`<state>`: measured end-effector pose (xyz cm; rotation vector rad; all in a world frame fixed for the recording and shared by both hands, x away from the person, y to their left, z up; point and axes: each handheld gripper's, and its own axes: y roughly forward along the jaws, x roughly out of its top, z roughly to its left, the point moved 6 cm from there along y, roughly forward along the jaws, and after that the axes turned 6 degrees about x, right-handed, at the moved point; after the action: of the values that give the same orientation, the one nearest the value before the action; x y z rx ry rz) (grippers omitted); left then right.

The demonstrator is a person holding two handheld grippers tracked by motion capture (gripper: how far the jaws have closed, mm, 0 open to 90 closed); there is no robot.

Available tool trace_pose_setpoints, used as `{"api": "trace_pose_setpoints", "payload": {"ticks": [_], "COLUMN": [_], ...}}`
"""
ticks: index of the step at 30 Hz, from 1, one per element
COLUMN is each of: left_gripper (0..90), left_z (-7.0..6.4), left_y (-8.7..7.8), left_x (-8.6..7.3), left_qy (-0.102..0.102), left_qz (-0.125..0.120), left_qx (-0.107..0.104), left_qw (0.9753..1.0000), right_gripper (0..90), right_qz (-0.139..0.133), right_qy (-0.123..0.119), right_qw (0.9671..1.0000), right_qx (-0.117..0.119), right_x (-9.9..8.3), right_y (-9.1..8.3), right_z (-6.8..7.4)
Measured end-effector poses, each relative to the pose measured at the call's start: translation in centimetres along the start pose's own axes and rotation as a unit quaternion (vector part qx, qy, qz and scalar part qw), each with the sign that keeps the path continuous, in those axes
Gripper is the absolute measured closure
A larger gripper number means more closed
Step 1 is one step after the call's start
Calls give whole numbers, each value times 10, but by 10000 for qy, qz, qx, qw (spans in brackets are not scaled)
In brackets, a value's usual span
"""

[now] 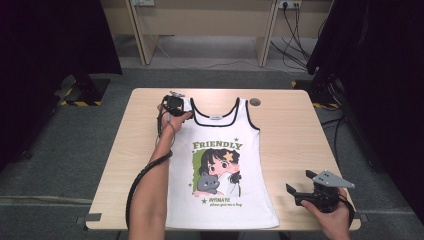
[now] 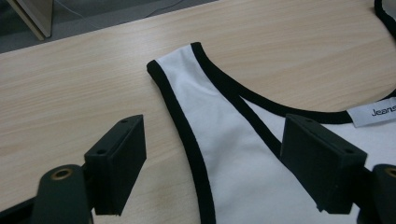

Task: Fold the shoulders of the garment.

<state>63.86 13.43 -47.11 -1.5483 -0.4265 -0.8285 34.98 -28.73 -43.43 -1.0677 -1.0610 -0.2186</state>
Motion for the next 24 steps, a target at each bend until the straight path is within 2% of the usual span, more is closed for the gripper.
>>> {"api": "trace_pose_setpoints", "payload": {"ticks": [5, 9, 16, 24], "left_gripper": [268, 324, 391, 432], "left_z": [-3, -3, -6, -7], "left_y": [6, 10, 15, 21], "left_x": [2, 1, -1, -6], "left_qy": [70, 94, 219, 225], "left_qz": [105, 170, 190, 207], "left_qx": [68, 113, 27, -11], "left_qw": [9999, 9997, 9996, 9995], "right_gripper": [101, 103, 107, 112], "right_qz": [20, 23, 9, -41], "right_qy": [-33, -33, -53, -70], "right_qw": [10000, 10000, 10000, 10000], "right_qx": [16, 27, 43, 12], "right_x": [0, -1, -1, 0], "right_y": [1, 1, 2, 0], "right_z": [1, 1, 2, 2]}}
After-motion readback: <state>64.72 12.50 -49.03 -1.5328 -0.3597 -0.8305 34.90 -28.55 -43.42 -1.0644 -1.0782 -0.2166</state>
